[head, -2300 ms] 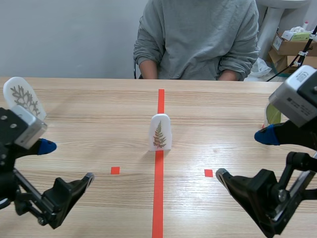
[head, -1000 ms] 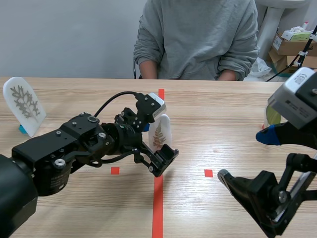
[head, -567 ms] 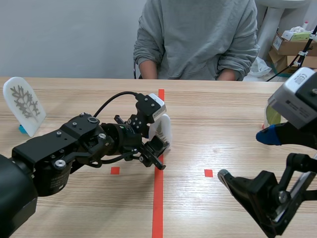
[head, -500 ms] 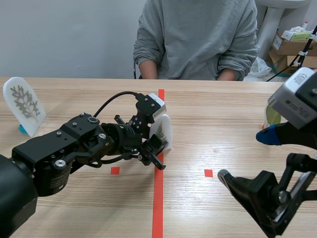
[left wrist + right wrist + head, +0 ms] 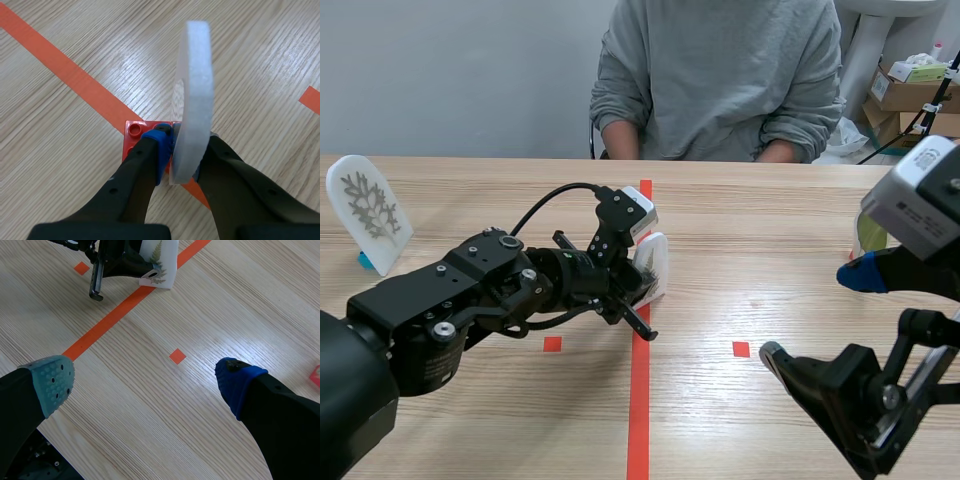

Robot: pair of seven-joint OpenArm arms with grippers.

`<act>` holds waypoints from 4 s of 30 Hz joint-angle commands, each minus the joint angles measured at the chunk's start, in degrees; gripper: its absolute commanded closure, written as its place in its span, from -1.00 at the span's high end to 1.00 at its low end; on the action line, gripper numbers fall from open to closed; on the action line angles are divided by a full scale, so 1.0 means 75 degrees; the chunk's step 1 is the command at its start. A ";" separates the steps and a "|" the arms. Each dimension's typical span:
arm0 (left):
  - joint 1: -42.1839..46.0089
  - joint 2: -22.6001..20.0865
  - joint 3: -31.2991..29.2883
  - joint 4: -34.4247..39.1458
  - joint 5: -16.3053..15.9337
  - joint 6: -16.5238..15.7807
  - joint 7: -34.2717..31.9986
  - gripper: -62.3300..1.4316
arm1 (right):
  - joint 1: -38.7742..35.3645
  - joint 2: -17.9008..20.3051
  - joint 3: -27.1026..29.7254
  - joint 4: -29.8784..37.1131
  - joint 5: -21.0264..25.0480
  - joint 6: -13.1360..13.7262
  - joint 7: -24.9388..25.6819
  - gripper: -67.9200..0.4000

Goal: Do the leaf sorting experiment

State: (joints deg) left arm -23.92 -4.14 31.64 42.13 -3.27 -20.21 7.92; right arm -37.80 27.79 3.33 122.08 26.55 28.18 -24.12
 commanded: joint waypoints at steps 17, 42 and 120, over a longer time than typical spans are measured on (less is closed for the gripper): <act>0.3917 -0.1233 -0.2739 0.4849 -0.1224 -0.0020 0.0038 -0.83 | 0.0067 0.0038 0.0032 0.0000 0.0058 -0.0003 0.0119 0.70; 0.2978 -0.2101 -0.6292 0.1961 -0.2416 0.0597 -0.0245 -0.83 | 0.0111 0.0038 0.0032 0.0000 -0.0114 -0.0006 0.0122 0.70; 0.8903 -0.3142 -0.5584 0.9751 -0.2684 -0.1078 -0.0254 1.00 | -0.0592 0.0038 0.1285 -0.0321 0.0207 0.1938 0.1585 0.70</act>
State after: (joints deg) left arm 43.03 -27.81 -10.04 114.48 -22.61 -28.34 7.03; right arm -42.57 27.79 13.28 120.66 27.86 42.48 -12.47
